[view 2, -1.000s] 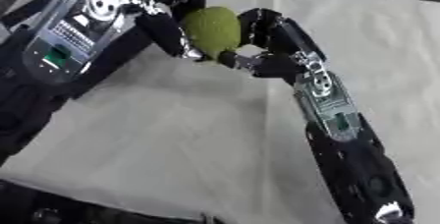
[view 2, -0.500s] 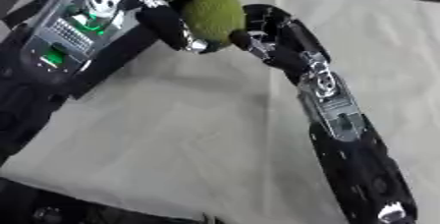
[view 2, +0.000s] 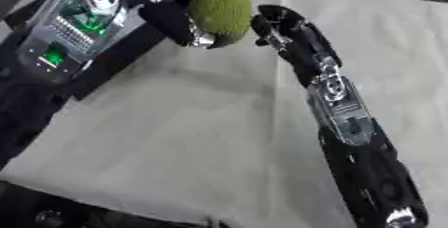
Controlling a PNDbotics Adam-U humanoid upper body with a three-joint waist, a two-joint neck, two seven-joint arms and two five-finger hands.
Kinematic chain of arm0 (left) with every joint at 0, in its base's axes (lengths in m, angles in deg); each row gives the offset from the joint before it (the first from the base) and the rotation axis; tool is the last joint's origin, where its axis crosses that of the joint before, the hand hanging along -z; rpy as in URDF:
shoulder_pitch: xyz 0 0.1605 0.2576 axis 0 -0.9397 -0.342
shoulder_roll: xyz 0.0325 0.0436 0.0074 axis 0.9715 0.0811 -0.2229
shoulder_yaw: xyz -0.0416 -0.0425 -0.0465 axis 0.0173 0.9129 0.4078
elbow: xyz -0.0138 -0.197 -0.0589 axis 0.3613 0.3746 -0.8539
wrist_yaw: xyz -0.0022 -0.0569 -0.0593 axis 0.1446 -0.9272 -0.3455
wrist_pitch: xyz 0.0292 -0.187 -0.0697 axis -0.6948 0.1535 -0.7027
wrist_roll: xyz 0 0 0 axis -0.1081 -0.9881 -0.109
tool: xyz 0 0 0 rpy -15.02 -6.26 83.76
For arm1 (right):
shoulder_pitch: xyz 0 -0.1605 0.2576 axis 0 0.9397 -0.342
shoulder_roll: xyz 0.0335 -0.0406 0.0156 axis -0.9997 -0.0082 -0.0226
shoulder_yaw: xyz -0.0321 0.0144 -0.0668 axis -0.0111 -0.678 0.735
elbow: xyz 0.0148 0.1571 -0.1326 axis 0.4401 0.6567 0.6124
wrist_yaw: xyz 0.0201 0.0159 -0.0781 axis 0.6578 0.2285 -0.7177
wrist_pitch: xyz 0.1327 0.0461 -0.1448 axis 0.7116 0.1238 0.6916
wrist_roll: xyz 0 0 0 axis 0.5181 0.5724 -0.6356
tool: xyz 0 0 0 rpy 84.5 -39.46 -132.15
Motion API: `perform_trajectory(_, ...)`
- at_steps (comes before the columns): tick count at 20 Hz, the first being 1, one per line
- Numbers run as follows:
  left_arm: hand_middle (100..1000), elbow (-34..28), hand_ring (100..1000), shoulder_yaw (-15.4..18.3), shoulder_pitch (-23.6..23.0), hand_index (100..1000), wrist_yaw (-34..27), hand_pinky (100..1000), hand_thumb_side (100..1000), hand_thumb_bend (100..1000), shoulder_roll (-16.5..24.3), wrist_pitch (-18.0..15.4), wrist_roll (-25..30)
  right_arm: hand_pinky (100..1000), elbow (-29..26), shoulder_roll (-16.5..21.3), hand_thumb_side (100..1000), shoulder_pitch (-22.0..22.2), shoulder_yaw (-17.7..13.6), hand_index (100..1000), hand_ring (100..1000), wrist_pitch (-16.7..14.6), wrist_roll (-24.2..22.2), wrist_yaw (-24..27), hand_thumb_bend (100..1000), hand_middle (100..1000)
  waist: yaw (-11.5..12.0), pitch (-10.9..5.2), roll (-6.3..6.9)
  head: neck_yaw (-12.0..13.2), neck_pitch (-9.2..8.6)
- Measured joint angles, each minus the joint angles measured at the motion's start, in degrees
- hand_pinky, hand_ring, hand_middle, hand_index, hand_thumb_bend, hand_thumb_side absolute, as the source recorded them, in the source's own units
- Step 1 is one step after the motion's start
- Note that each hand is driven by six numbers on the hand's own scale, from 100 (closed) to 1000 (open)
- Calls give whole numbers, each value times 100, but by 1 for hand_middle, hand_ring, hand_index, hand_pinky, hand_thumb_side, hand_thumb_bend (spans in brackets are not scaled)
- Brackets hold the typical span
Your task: Pick up the objects with one hand, pass them to the other hand, and then place them into the box on the other side of the table.
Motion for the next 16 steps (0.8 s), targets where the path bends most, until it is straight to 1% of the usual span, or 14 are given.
perform_trajectory(2, 298, -52, 420, 50, -13, 359, -103, 593, 100, 448, 21, 47, -61, 683, 27, 9, 595, 7, -31, 824, 798, -14, 52, 0, 692, 739, -2, 0, 0, -33, -1)
perform_trajectory(3, 294, -79, 418, 74, -20, 357, -155, 599, 100, 421, 40, 76, -95, 683, 39, 19, 593, 19, -37, 826, 797, -21, 71, 0, 691, 739, -2, 0, 0, -46, -1)
perform_trajectory(5, 294, -125, 417, 153, -46, 356, -283, 599, 100, 416, 43, 142, -183, 683, 54, 40, 592, 37, -74, 827, 797, -30, 112, 3, 690, 738, -7, 0, 0, -82, -5)
perform_trajectory(6, 292, -146, 416, 194, -53, 355, -362, 605, 100, 382, 43, 175, -229, 687, 70, 50, 588, 44, -91, 827, 797, -27, 129, 4, 687, 738, -7, 0, 0, -93, -5)
perform_trajectory(9, 292, -206, 416, 357, -107, 355, -596, 605, 100, 382, 44, 253, -344, 687, 102, 97, 588, 48, -129, 827, 797, -24, 169, 4, 687, 738, -7, 0, 2, -118, -5)
perform_trajectory(11, 293, -237, 422, 423, -120, 357, -757, 607, 100, 376, 66, 278, -401, 685, 123, 130, 545, 50, -139, 827, 798, -18, 190, -10, 689, 735, -8, -1, 5, -131, -5)
perform_trajectory(13, 293, -284, 422, 478, -150, 357, -897, 602, 100, 377, 145, 267, -434, 685, 190, 173, 543, 69, -174, 827, 798, 7, 247, -62, 689, 735, -10, -2, 9, -137, -5)
perform_trajectory(14, 291, -316, 419, 500, -158, 355, -958, 565, 100, 364, 181, 262, -452, 685, 224, 193, 531, 84, -186, 827, 797, 22, 275, -88, 691, 734, -10, -2, 9, -137, -4)
perform_trajectory(16, 291, -388, 419, 550, -203, 355, -1083, 562, 100, 363, 236, 260, -498, 685, 286, 239, 530, 98, -214, 827, 797, 37, 335, -140, 691, 734, -11, -2, 12, -132, -4)
